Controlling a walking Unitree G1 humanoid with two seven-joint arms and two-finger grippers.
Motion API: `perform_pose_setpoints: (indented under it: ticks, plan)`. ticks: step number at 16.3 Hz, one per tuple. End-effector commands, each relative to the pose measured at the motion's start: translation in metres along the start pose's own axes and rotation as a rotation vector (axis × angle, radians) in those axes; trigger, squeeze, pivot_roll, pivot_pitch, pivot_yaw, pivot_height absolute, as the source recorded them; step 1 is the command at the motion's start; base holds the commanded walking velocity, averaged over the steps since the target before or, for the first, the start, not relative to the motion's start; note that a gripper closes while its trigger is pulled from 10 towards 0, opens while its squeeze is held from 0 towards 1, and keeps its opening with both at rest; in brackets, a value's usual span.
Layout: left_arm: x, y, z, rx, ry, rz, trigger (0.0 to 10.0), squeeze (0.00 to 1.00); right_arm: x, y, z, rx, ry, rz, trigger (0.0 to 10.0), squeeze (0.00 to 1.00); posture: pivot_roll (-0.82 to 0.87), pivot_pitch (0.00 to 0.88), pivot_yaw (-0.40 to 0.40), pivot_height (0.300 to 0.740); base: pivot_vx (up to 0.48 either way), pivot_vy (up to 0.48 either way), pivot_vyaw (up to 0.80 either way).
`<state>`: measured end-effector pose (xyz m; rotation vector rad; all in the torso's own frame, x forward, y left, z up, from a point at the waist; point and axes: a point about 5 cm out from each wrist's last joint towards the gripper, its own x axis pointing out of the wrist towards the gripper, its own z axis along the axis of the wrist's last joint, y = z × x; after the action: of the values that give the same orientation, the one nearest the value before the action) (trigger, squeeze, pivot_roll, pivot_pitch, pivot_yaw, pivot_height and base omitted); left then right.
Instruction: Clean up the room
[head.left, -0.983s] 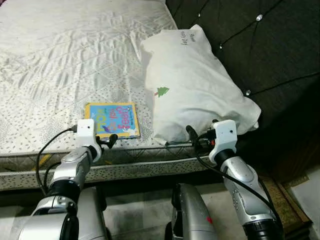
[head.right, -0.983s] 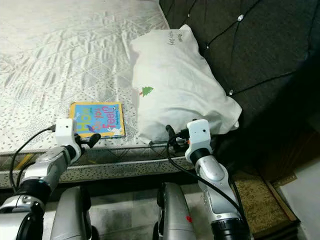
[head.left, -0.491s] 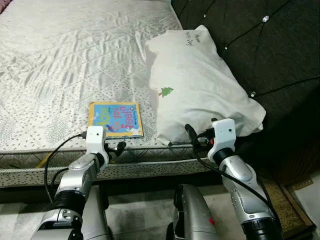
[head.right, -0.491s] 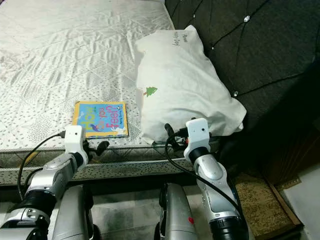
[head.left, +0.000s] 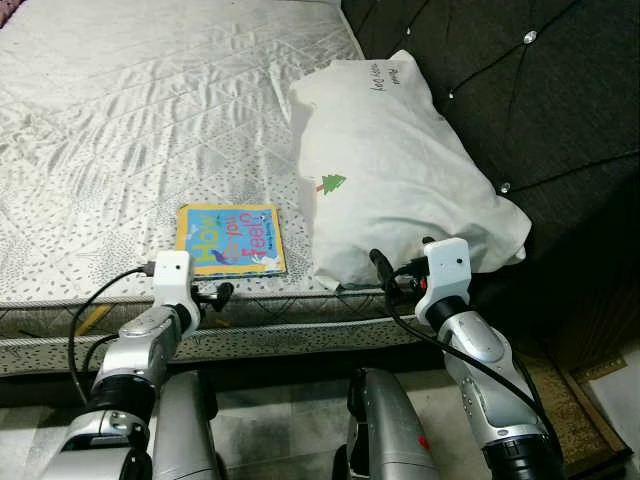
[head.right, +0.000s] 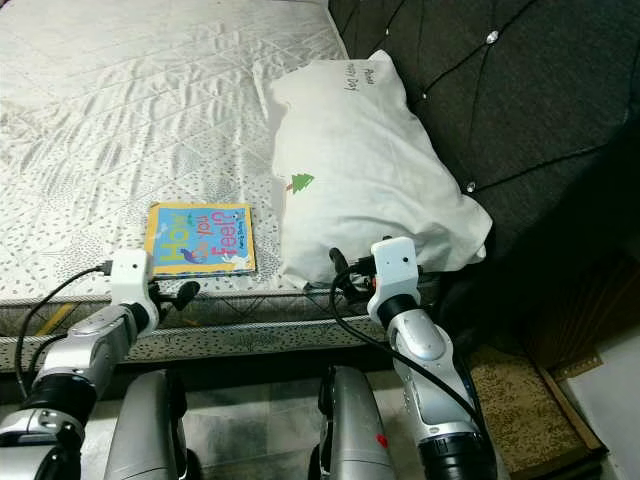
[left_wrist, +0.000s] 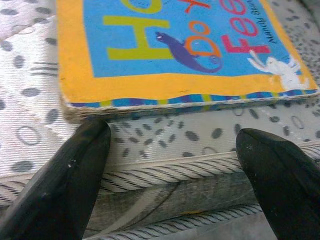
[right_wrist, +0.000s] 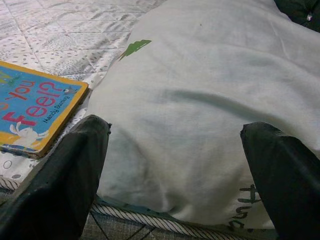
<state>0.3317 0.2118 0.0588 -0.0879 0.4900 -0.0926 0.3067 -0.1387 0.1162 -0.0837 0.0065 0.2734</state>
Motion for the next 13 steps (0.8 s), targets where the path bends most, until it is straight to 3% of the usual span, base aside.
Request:
perform_pose_setpoints:
  ticks: [1, 8, 11, 13]
  plan:
    - [0.001, 0.003, 0.003, 0.01, 0.0, 0.011, 10.0, 0.74, -0.001, -0.005, 0.0, -0.005, -0.004, -0.017, 10.0, 0.0, -0.06, 0.103, -0.103, 0.532, 0.0, 0.0, 0.0]
    - [0.001, 0.015, 0.008, 0.008, -0.008, 0.05, 10.0, 0.72, -0.002, -0.005, 0.0, -0.008, -0.003, -0.018, 10.0, 0.0, -0.07, 0.105, -0.105, 0.532, 0.0, 0.0, 0.0]
    - [0.002, 0.007, 0.006, 0.014, -0.009, 0.023, 10.0, 0.7, -0.002, -0.005, 0.0, -0.008, -0.002, -0.016, 10.0, 0.0, -0.06, 0.104, -0.103, 0.532, 0.0, 0.0, 0.0]
    - [0.003, -0.009, -0.004, 0.02, 0.002, -0.036, 10.0, 0.65, -0.001, -0.004, -0.001, -0.006, -0.003, -0.013, 10.0, 0.0, -0.06, 0.099, -0.102, 0.532, 0.0, 0.0, 0.0]
